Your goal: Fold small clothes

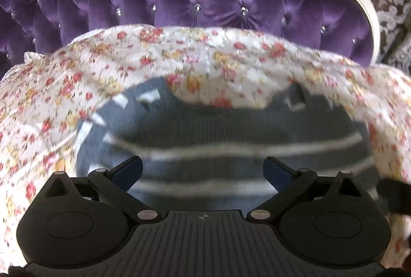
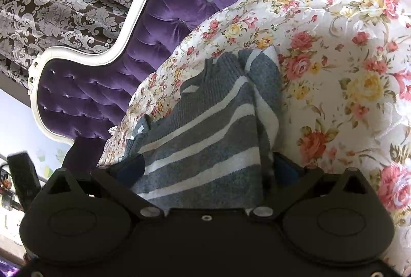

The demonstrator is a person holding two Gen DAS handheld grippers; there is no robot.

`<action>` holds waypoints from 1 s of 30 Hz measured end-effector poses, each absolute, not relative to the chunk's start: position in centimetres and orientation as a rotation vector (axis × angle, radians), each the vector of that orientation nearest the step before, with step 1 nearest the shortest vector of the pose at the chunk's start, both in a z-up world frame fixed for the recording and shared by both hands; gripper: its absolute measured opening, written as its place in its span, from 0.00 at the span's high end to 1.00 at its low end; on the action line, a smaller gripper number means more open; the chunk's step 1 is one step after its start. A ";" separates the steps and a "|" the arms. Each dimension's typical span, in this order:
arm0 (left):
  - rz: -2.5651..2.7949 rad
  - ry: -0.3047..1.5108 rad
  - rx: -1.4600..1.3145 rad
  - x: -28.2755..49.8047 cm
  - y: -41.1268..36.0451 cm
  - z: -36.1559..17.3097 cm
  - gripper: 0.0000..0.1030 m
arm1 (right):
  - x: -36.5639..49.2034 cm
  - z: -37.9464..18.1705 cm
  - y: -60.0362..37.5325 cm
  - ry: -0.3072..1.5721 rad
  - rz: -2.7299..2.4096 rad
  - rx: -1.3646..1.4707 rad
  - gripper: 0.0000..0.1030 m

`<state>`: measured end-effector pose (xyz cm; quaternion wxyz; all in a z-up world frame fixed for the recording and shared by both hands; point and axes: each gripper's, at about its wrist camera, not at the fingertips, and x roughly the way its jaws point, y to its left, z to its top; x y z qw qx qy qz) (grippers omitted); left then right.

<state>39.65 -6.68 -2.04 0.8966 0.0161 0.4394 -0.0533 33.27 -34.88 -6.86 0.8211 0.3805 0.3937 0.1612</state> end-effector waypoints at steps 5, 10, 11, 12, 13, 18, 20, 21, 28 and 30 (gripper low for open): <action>-0.114 0.942 0.055 41.9 -7.9 -3.5 0.01 | 33.4 -6.7 -34.7 0.848 0.339 0.800 0.00; -0.097 0.966 0.103 42.3 -8.6 -5.7 0.00 | 33.5 -6.7 -34.7 0.855 0.340 0.803 0.00; -0.096 0.968 0.098 42.3 -8.5 -5.7 0.00 | 33.5 -6.7 -34.8 0.856 0.341 0.804 0.00; -0.100 0.978 0.102 42.3 -8.4 -5.5 0.01 | 33.5 -6.7 -34.8 0.856 0.342 0.805 0.00; -0.106 0.981 0.106 42.3 -8.3 -5.2 0.02 | 33.5 -6.7 -34.8 0.855 0.341 0.805 0.00; -0.152 0.950 0.086 39.6 -7.4 -2.9 0.04 | 33.3 -6.8 -35.0 0.854 0.347 0.815 0.00; -0.175 0.944 0.093 37.9 -7.0 -2.7 0.04 | 33.3 -6.9 -35.0 0.853 0.348 0.820 0.00; -0.186 0.944 0.098 37.1 -6.8 -2.8 0.04 | 33.3 -6.9 -35.0 0.852 0.347 0.822 0.00; -0.176 0.937 0.110 35.3 -6.3 -5.0 0.01 | 33.3 -7.1 -35.1 0.835 0.346 0.853 0.00; -0.173 0.940 0.098 35.5 -6.4 -4.8 0.01 | 33.3 -7.3 -35.3 0.825 0.343 0.869 0.00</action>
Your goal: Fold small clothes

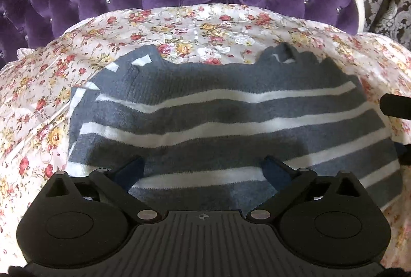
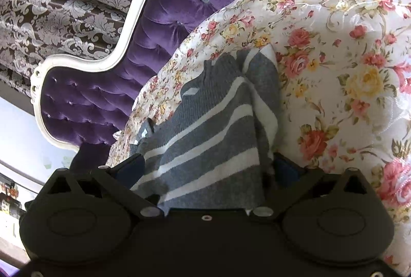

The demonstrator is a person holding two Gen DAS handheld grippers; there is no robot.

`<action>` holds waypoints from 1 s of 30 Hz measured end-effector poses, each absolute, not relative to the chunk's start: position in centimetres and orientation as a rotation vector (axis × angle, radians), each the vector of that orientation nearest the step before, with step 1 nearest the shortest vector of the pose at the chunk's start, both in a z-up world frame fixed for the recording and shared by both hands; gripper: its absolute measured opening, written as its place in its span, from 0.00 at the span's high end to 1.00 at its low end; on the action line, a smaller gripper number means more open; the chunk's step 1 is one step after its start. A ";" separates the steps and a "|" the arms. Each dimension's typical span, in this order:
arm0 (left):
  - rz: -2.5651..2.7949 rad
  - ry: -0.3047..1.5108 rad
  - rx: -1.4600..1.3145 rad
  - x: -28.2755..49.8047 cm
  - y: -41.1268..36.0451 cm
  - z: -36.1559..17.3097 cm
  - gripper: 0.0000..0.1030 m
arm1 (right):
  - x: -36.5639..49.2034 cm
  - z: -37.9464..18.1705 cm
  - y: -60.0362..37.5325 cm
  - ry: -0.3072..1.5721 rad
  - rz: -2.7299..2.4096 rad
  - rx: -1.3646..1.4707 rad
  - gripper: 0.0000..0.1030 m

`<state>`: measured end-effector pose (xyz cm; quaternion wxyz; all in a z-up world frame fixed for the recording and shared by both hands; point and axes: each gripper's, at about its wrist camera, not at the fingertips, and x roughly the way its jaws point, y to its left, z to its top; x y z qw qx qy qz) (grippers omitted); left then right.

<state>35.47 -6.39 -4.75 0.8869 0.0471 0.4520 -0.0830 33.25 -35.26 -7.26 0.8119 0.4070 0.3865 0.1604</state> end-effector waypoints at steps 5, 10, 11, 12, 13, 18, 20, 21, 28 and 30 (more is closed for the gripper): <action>-0.186 0.938 0.101 35.6 -6.4 -4.5 0.02 | 33.5 -7.4 -35.1 0.805 0.357 0.885 0.00; -0.217 0.897 0.057 34.5 -5.4 -4.0 0.03 | 33.9 -7.4 -34.4 0.788 0.363 0.857 0.00; -0.218 0.890 0.049 34.1 -5.2 -3.6 0.03 | 34.0 -7.4 -34.3 0.787 0.363 0.851 0.00; -0.214 0.878 0.046 33.7 -4.9 -3.3 0.03 | 34.0 -7.4 -34.2 0.783 0.361 0.846 0.00; -0.207 0.866 0.051 33.1 -4.6 -2.9 0.03 | 34.0 -7.4 -34.2 0.780 0.361 0.842 0.00; -0.169 0.835 0.082 30.7 -2.1 -1.7 0.03 | 34.0 -7.5 -34.1 0.768 0.374 0.813 0.00; -0.164 0.845 0.058 30.3 -0.6 -1.6 0.03 | 34.0 -7.4 -33.9 0.764 0.363 0.783 0.05; -0.165 0.853 0.039 30.1 0.1 -1.6 0.03 | 33.9 -7.3 -33.8 0.764 0.346 0.756 0.08; -0.147 0.892 -0.091 30.3 4.9 -2.7 0.03 | 33.9 -7.8 -33.9 0.768 0.236 0.661 0.70; -0.138 0.896 -0.105 30.4 5.7 -3.1 0.03 | 33.7 -7.7 -33.8 0.760 0.229 0.645 0.72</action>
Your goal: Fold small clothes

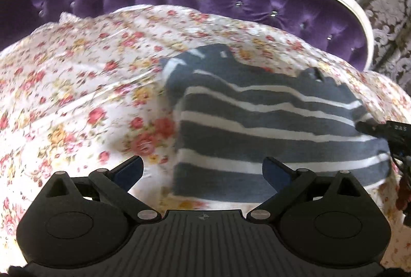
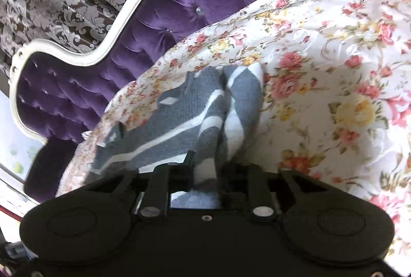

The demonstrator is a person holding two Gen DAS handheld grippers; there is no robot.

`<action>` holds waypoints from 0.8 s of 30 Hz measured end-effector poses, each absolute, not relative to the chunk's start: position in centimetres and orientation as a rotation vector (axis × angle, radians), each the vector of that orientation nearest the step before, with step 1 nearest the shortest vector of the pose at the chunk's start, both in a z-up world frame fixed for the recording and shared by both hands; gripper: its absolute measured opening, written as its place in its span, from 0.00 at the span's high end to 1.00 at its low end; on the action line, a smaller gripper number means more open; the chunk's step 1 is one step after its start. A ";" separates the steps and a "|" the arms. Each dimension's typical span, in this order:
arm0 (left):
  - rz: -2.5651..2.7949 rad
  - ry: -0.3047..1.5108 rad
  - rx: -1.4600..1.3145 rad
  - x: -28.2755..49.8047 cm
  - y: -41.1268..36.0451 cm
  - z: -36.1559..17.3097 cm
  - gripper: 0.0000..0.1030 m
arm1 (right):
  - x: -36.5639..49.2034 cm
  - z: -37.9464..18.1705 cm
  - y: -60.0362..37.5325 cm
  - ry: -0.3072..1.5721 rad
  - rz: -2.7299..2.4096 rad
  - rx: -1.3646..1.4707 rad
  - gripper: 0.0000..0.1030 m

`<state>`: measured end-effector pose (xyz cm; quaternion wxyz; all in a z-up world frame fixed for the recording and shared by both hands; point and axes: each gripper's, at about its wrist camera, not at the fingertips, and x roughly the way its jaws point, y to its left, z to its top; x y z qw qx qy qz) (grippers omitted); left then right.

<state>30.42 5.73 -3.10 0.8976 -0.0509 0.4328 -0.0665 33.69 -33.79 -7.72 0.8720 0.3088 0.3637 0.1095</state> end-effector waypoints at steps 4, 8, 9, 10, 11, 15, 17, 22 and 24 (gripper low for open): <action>-0.127 0.909 -0.134 30.6 7.5 -3.0 0.03 | 33.5 -6.3 -32.1 0.749 0.186 0.513 0.75; -0.089 0.899 -0.142 30.8 9.3 -2.2 0.03 | 34.0 -3.8 -29.8 0.768 0.119 0.410 0.76; -0.080 0.894 -0.149 30.9 9.7 -2.0 0.03 | 34.2 -2.8 -29.0 0.766 0.106 0.372 0.76; -0.072 0.887 -0.158 30.9 10.2 -1.7 0.03 | 34.4 -1.7 -27.9 0.761 0.099 0.328 0.76; -0.061 0.879 -0.167 30.8 10.7 -1.4 0.03 | 34.6 -0.8 -26.9 0.750 0.106 0.292 0.76; -0.029 0.868 -0.236 30.6 12.8 -0.9 0.03 | 35.7 2.5 -21.3 0.707 0.191 0.177 0.76; -0.021 0.868 -0.267 30.6 13.6 -0.8 0.03 | 36.1 3.1 -18.3 0.693 0.242 0.146 0.76; -0.003 0.865 -0.309 30.5 15.2 -0.6 0.03 | 37.2 1.9 -10.4 0.718 0.367 0.083 0.77; 0.004 0.859 -0.319 30.4 15.7 -0.5 0.03 | 37.3 0.6 -8.1 0.740 0.395 0.070 0.77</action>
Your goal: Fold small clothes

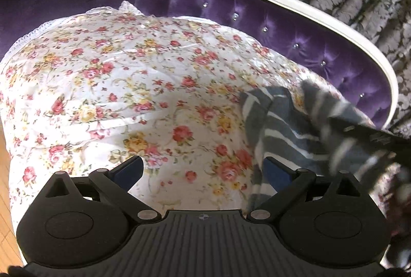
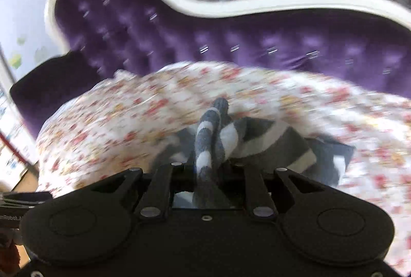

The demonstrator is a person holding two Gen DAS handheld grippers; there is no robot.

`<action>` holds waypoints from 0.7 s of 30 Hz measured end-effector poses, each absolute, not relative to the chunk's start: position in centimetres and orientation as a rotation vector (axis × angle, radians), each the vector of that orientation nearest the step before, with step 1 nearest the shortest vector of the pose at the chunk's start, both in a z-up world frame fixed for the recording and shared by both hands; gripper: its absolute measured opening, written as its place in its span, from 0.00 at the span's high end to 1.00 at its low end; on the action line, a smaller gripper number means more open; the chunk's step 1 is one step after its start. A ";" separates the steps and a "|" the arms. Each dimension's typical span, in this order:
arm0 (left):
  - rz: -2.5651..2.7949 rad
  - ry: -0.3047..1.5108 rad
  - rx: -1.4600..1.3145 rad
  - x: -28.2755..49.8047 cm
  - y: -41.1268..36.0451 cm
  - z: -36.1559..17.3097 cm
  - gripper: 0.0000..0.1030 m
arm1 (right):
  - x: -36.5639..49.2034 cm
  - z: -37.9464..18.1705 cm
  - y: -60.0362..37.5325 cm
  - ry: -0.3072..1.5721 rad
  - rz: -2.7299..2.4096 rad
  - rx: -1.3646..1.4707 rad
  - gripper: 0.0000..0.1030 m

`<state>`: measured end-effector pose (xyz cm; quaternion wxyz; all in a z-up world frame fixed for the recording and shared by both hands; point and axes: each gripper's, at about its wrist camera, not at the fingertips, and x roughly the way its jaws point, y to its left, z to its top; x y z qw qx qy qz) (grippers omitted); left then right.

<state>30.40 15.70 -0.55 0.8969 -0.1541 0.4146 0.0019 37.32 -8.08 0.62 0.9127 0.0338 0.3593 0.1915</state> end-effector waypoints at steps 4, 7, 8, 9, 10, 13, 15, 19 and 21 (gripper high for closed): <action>0.024 0.856 -0.322 30.5 16.3 -0.4 0.03 | 37.7 -2.5 -4.7 0.770 0.392 -0.018 0.76; 0.028 0.853 -0.320 30.5 16.4 -0.4 0.03 | 37.3 -3.5 -3.9 0.740 0.420 -0.081 0.68; 0.027 0.853 -0.321 30.5 16.4 -0.4 0.03 | 36.8 -3.2 -3.7 0.724 0.447 -0.081 0.58; 0.026 0.853 -0.321 30.6 16.4 -0.4 0.03 | 36.5 -3.1 -4.1 0.705 0.494 -0.062 0.52; 0.026 0.853 -0.322 30.6 16.3 -0.5 0.03 | 36.0 -2.8 -4.6 0.689 0.533 -0.037 0.44; 0.020 0.853 -0.318 30.7 16.1 -0.6 0.03 | 34.8 -1.7 -6.4 0.647 0.602 0.038 0.40; 0.015 0.851 -0.311 30.7 15.9 -0.7 0.03 | 34.1 -0.7 -7.5 0.619 0.619 0.077 0.40; 0.006 0.855 -0.292 30.8 15.3 -1.0 0.03 | 32.8 0.6 -10.8 0.574 0.610 0.165 0.39; 0.001 0.858 -0.283 30.9 15.0 -1.2 0.03 | 32.4 0.7 -12.1 0.560 0.578 0.169 0.39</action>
